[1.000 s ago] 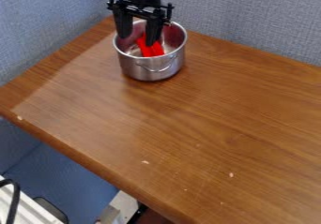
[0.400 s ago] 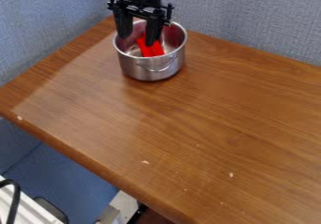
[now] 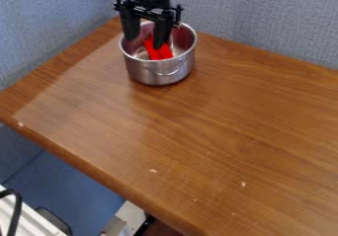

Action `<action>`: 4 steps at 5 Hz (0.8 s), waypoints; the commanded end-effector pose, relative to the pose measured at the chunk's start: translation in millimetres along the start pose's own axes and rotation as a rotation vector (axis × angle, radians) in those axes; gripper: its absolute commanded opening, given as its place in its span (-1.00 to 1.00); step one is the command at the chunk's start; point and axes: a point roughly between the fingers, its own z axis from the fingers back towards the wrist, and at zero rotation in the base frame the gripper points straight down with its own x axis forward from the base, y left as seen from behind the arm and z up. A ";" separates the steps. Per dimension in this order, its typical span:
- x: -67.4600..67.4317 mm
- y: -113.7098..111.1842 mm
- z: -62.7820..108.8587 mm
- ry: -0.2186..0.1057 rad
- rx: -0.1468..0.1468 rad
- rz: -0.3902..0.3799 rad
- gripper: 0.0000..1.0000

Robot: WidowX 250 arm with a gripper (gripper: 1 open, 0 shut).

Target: Move the red object from the metal pot to the table

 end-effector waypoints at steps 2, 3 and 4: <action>4.7 12.9 15.1 -0.054 0.030 0.015 1.00; 5.3 13.6 14.6 -0.055 0.032 0.013 1.00; 6.9 12.3 10.4 -0.049 0.039 0.009 -1.00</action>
